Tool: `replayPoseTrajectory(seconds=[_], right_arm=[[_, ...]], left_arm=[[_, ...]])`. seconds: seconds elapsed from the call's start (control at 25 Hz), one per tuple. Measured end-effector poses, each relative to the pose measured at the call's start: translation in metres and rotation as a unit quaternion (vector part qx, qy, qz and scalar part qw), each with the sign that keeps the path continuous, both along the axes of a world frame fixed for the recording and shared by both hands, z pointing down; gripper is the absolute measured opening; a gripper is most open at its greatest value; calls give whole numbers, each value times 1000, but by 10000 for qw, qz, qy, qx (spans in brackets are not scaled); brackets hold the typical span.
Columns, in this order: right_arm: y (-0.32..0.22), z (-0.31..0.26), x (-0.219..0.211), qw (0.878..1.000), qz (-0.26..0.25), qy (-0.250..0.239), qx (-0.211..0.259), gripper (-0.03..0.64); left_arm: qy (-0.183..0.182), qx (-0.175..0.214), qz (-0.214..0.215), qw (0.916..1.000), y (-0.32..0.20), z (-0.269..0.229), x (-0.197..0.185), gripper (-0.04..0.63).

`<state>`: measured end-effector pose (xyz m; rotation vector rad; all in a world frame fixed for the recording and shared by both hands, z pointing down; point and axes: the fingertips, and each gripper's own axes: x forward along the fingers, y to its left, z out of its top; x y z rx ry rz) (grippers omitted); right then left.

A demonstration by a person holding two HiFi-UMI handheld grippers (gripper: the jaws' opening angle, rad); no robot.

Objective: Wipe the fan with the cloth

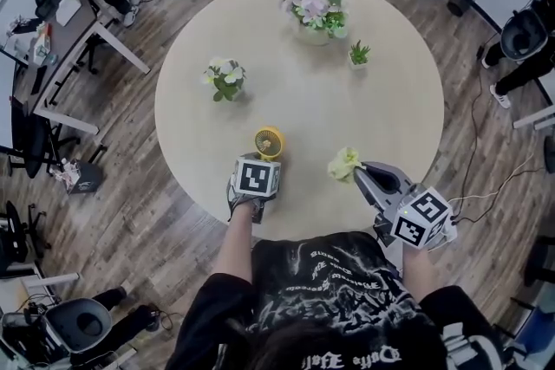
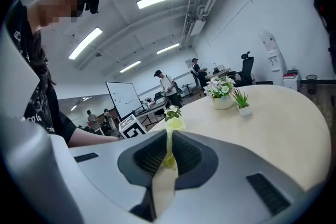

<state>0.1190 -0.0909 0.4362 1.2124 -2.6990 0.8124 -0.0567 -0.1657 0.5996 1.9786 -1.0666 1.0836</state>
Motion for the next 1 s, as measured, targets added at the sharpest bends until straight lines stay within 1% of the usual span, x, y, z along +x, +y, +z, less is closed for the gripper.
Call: replayPoseTrajectory(seconds=[0.16,0.24,0.28,0.4,0.48,0.64,0.68,0.72,0.76,0.8,0.84,0.92,1.0], right_arm=[[2,5,5,9999,92,13,-88,38],[2,7,5,9999,110,57,-105,38],[1,7,5,9999,111,72,-106,38],[0,8,3,9998,108,110,-110,38],[0,10,3,9997,116,129,-143,38],[-2,15,1,9997,112,161,-161,38],[-2,15,1,9996,142,159,-160,38],[-3,14,1,9996,192,162,-163,38],[-4,14,2,9994,254,173,-167,38],[-6,14,3,9992,315,188,-165,38],[-7,14,3,9990,366,196,-160,39],[-11,16,4,9987,449,182,-158,40],[-13,20,4,9982,548,195,-158,40]], left_arm=[[-413,36,362,9985,-13,3,6,195],[-563,-94,494,9971,-11,8,9,195],[-580,-172,521,9968,-9,11,10,193],[-545,-269,478,9970,-6,17,11,192],[-485,-211,462,9975,-9,16,13,193],[-551,-166,255,9980,-9,17,4,196],[-576,-165,196,9980,-8,18,2,200],[-629,-177,159,9977,-5,19,-2,232],[-586,-205,163,9979,-1,20,-2,280],[-427,-234,190,9986,3,20,2,293],[-206,-226,204,9993,6,17,7,295],[329,-35,139,9994,5,5,19,295],[655,223,-2,9976,4,-10,19,303]])
